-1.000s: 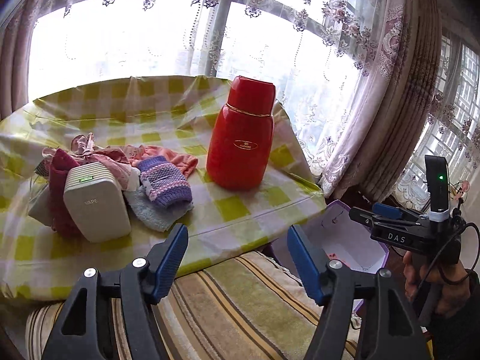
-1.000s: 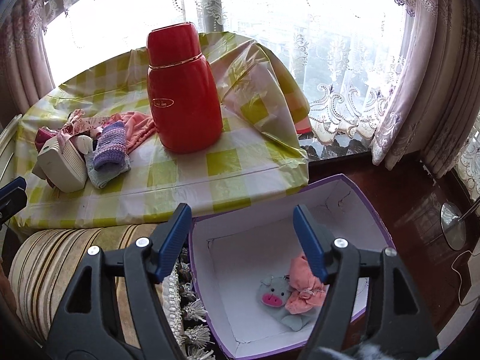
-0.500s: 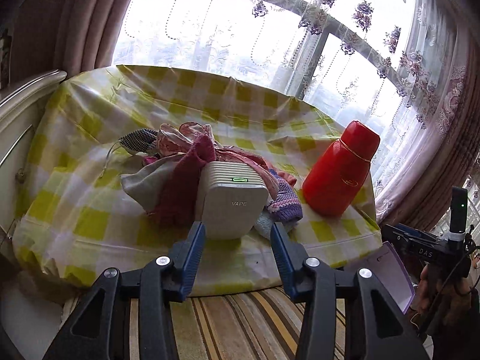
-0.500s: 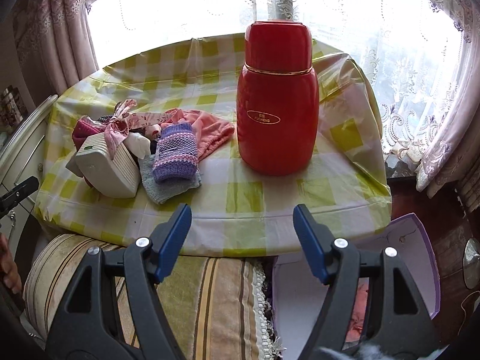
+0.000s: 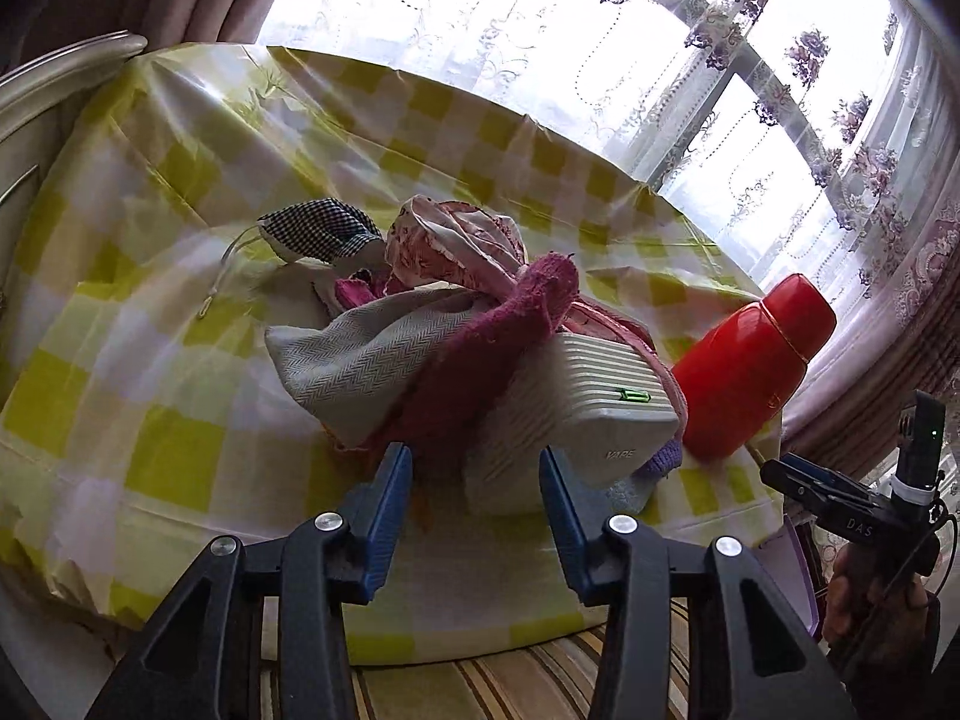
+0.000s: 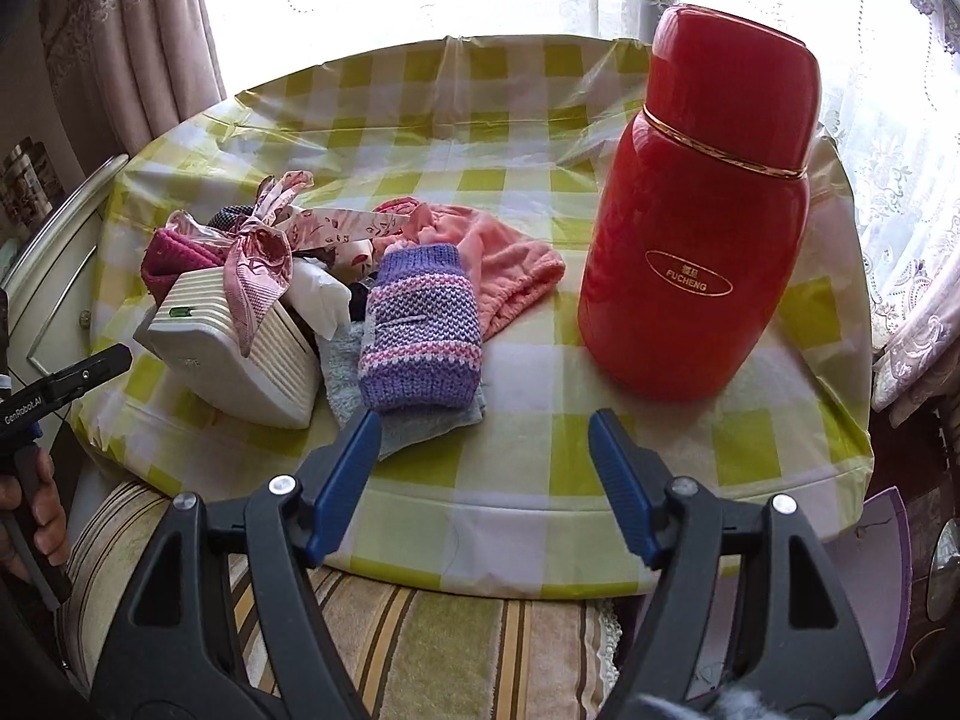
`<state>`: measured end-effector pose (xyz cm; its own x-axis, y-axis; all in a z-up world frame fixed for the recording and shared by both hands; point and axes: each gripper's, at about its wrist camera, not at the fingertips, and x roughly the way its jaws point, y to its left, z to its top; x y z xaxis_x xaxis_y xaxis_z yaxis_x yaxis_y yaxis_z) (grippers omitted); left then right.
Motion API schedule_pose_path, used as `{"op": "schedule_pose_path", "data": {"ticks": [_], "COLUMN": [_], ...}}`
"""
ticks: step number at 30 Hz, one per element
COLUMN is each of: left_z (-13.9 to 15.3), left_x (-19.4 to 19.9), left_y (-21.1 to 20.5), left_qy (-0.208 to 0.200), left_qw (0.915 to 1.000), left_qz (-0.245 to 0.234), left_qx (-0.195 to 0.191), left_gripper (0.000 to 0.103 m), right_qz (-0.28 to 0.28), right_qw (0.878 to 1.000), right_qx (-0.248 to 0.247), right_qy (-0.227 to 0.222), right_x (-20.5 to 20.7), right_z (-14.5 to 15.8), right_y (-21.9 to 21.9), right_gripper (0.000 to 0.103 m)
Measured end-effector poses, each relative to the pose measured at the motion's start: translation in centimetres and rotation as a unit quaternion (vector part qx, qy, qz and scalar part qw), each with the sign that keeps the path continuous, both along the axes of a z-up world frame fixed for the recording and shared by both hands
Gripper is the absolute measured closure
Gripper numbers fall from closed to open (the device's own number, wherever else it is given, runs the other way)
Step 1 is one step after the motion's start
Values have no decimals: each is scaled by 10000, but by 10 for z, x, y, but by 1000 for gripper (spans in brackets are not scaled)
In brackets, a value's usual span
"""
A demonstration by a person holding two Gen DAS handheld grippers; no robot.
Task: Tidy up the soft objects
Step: 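Move both tools back toward the items beside the VAPE box, then grasp the magenta sock with the left tool while the right tool grasps the purple mitten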
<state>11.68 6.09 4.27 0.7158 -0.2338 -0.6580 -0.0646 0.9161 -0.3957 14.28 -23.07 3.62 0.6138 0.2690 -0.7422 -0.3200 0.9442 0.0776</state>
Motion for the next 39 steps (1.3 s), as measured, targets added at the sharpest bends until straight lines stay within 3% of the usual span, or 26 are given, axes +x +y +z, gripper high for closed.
{"op": "schedule_pose_path", "data": {"ticks": [9,23,25,28,29,30,33,39], "left_z": [-27,-50,-53,-55,-55,-54,-51,-39], "left_x": [39,77,79,82,82,82,76,60], "left_y": [14,22,24,27,26,26,28,28], "left_qy": [257,339,347,359,350,333,265,87], "left_qw": [9995,9978,9971,9960,9960,9962,9962,9976], "left_qz": [-91,-443,-504,-558,-566,-556,-487,-320], "left_qx": [-167,-348,-453,-603,-590,-584,-665,-615], "left_gripper": [57,57,63,82,90,92,93,94], "right_qz": [224,301,283,282,296,332,408,393], "right_qw": [9995,9975,9972,9969,9969,9968,9966,9983], "right_qx": [-45,102,140,165,177,183,161,45], "right_qy": [206,638,680,718,701,704,699,432], "right_x": [36,88,92,97,98,98,96,82], "right_z": [-16,-54,-59,-64,-64,-64,-64,-53], "right_y": [25,46,47,50,51,52,56,56], "right_gripper": [21,20,20,21,22,28,51,69]}}
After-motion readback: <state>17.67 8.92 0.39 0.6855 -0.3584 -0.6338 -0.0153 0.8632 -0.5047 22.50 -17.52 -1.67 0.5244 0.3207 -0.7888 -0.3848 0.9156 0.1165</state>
